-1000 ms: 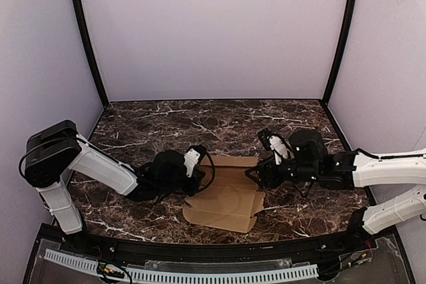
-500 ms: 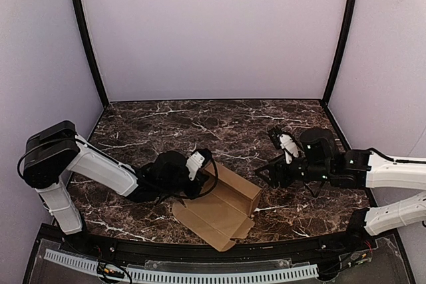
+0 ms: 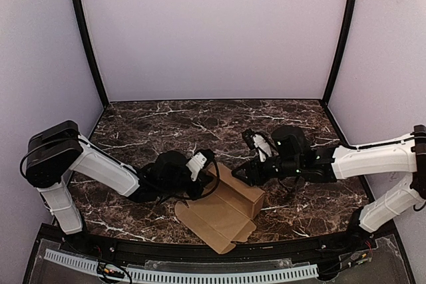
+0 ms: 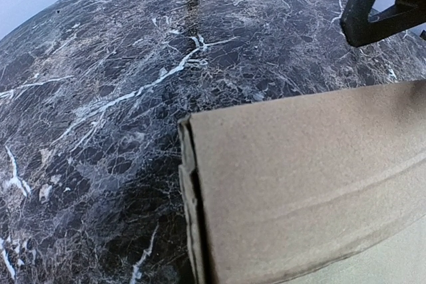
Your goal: Fold the paper box
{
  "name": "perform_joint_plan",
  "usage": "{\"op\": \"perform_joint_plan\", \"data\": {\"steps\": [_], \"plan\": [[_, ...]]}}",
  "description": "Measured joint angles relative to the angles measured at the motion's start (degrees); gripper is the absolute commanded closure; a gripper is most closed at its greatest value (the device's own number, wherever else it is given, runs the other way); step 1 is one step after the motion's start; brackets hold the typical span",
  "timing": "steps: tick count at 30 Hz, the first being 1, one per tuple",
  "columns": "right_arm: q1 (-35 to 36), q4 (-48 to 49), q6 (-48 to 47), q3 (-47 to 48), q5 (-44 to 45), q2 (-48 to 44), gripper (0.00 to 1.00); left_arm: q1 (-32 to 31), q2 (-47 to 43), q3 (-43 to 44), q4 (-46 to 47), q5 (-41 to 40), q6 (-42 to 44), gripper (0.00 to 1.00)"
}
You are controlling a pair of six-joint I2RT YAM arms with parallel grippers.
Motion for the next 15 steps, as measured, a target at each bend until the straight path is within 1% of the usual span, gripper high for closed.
{"op": "perform_joint_plan", "data": {"steps": [5,12,15], "plan": [[-0.2,4.3,1.4,1.7,-0.4,4.7,0.55,0.0,1.9,0.3,1.4,1.1,0.0,1.00],[-0.6,8.7,3.5,2.5,-1.2,9.2,0.57,0.0,3.2,0.4,3.3,1.5,0.0,0.99],[-0.6,10.1,4.0,2.5,-1.9,11.1,0.61,0.0,3.8,0.4,4.7,1.7,0.0,0.97]]}}
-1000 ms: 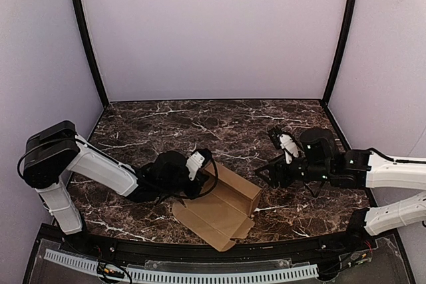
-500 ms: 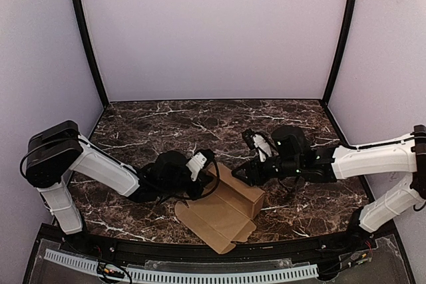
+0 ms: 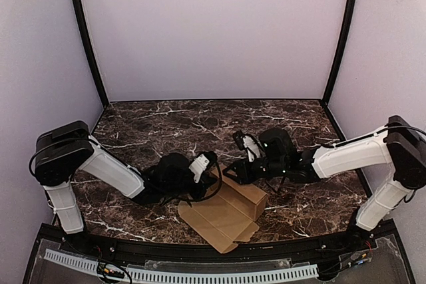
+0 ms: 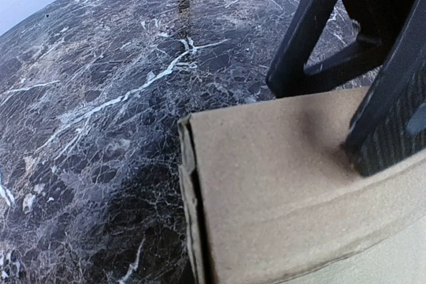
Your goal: Fold the paper box
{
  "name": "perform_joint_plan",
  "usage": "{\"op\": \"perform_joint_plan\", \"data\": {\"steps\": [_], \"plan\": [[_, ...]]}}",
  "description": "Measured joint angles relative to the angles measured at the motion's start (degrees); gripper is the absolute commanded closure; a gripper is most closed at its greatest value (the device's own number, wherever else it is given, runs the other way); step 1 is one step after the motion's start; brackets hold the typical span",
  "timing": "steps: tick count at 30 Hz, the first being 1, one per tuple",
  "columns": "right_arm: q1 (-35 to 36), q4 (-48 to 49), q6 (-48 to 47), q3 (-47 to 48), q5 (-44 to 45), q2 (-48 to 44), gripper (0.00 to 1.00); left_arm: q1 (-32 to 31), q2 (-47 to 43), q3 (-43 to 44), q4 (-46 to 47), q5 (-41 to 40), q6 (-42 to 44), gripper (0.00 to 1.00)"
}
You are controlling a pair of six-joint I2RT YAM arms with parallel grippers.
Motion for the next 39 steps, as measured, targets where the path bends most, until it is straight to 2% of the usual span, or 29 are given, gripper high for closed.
{"op": "perform_joint_plan", "data": {"steps": [8,15,19,21,25,27,35,39], "plan": [[0.0,2.2,1.3,-0.5,-1.9,1.8,0.69,0.0,2.7,-0.4,5.7,0.7,-0.3,0.81],[0.0,4.7,2.3,-2.2,-2.2,1.8,0.70,0.0,6.1,-0.5,11.4,0.9,-0.8,0.77],[0.0,5.7,2.7,-2.9,-2.2,1.6,0.70,0.0,7.8,-0.5,15.0,0.9,-0.9,0.79],[0.0,6.0,3.0,-3.2,-2.2,1.5,0.71,0.0,8.6,-0.5,16.7,0.9,-1.1,0.83],[0.0,6.3,3.2,-3.5,-2.3,1.4,0.71,0.0,9.9,-0.5,19.0,0.8,-1.6,0.98],[0.0,6.9,3.4,-3.7,-2.7,1.4,0.71,0.0,10.2,-0.5,19.6,0.6,-1.5,0.99],[0.0,8.5,4.5,-4.4,-3.1,1.3,0.72,0.0,10.5,-0.5,20.4,0.5,-1.6,1.00],[0.0,9.2,5.1,-4.8,-3.1,1.3,0.73,-0.1,10.6,-0.5,20.4,0.4,-1.9,0.92]]}}
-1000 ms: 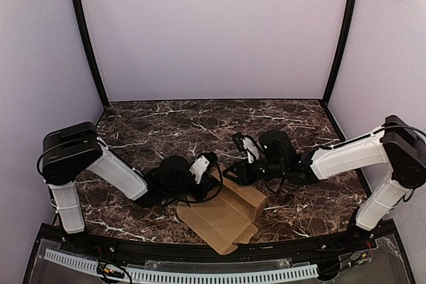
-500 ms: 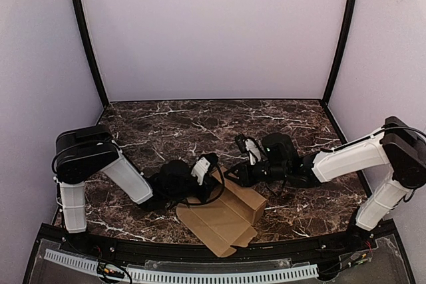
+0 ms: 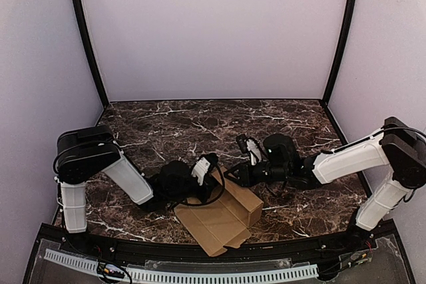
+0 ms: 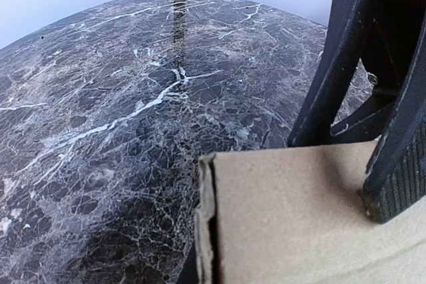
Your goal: Fold the paper box
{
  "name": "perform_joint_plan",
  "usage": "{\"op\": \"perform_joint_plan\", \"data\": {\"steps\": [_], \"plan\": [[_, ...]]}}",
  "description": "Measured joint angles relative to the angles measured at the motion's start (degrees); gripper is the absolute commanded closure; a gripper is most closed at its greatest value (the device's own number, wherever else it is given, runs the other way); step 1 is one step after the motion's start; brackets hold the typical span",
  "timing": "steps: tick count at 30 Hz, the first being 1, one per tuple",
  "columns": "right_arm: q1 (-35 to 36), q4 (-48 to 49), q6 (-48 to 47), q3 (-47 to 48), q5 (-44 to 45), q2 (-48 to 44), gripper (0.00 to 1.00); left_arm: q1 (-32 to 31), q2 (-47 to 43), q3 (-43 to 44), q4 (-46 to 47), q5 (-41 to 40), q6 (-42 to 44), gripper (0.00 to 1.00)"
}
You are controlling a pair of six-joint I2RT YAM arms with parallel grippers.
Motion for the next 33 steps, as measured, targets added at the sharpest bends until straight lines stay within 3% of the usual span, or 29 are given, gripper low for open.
{"op": "perform_joint_plan", "data": {"steps": [7,15,28,33], "plan": [[0.0,0.1,0.8,-0.4,-0.1,0.0,0.73,0.0,-0.1,0.0,-0.3,-1.1,-0.8,0.77],[0.0,0.2,0.9,-0.4,-0.2,0.0,0.73,0.0,-5.5,-2.4,-3.8,-2.4,-1.5,0.75],[0.0,0.1,1.0,-0.4,-0.2,0.0,0.73,-0.1,-7.1,-4.0,-5.0,-1.7,-2.1,0.91],[0.1,0.4,1.1,-0.4,-0.1,0.2,0.73,-0.2,-6.8,-2.9,-5.9,-1.2,-1.9,0.92]]}}
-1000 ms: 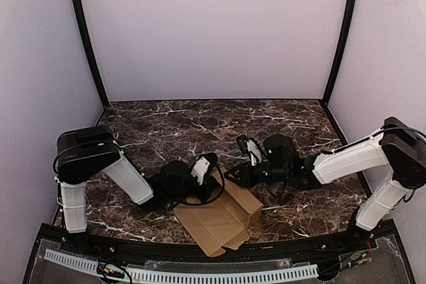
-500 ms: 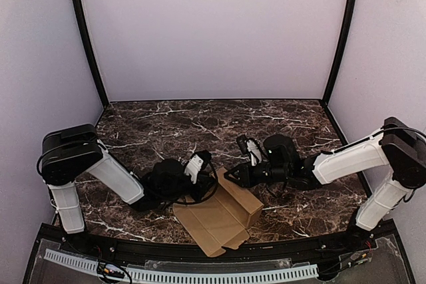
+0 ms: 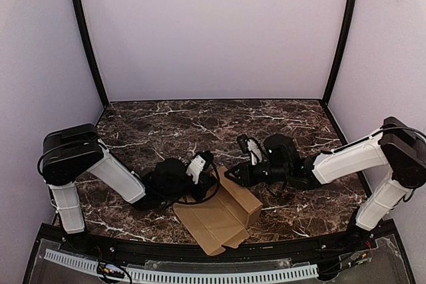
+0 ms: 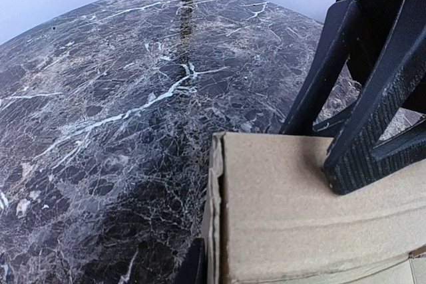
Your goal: Fold the paper box
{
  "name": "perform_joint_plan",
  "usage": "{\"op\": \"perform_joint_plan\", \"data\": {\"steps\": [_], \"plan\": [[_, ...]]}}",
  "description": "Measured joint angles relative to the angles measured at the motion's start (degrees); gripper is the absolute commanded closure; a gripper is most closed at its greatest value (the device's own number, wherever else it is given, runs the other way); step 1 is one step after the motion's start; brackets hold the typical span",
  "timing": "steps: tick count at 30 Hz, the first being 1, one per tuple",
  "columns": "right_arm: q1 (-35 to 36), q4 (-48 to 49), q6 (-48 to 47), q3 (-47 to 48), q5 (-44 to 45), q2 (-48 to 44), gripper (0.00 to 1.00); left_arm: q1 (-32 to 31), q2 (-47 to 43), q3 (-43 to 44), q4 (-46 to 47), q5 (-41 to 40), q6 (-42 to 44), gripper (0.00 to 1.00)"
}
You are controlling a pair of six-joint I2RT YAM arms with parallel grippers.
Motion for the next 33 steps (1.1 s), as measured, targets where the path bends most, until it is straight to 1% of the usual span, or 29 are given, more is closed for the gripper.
{"op": "perform_joint_plan", "data": {"steps": [3,5,6,8,22,26,28,33], "plan": [[0.0,0.7,0.2,0.1,0.4,0.5,0.73,0.0,0.3,0.8,-0.7,0.0,0.1,0.93],[0.0,0.9,0.2,0.2,0.7,0.7,0.73,0.0,0.5,1.0,-0.8,0.0,0.2,0.95],[0.0,1.1,0.3,0.2,0.8,0.8,0.73,0.0,0.5,1.1,-0.8,0.0,0.2,0.98],[-0.1,1.5,0.4,0.3,1.2,1.0,0.74,0.0,0.8,1.5,-0.9,0.0,0.6,0.99],[-0.4,2.2,1.0,0.4,1.8,1.4,0.73,0.0,1.5,1.8,0.0,-1.2,0.7,1.00],[-0.3,2.0,1.2,0.4,2.0,1.2,0.66,-0.1,1.5,1.8,0.0,-1.8,0.7,1.00],[-0.3,1.0,1.1,0.4,2.1,0.7,0.62,-0.2,1.5,1.8,-0.1,-2.1,0.7,1.00],[0.0,-4.7,0.2,0.4,2.9,-4.1,0.53,-0.2,0.6,2.3,-2.6,-2.5,0.8,1.00]]}}
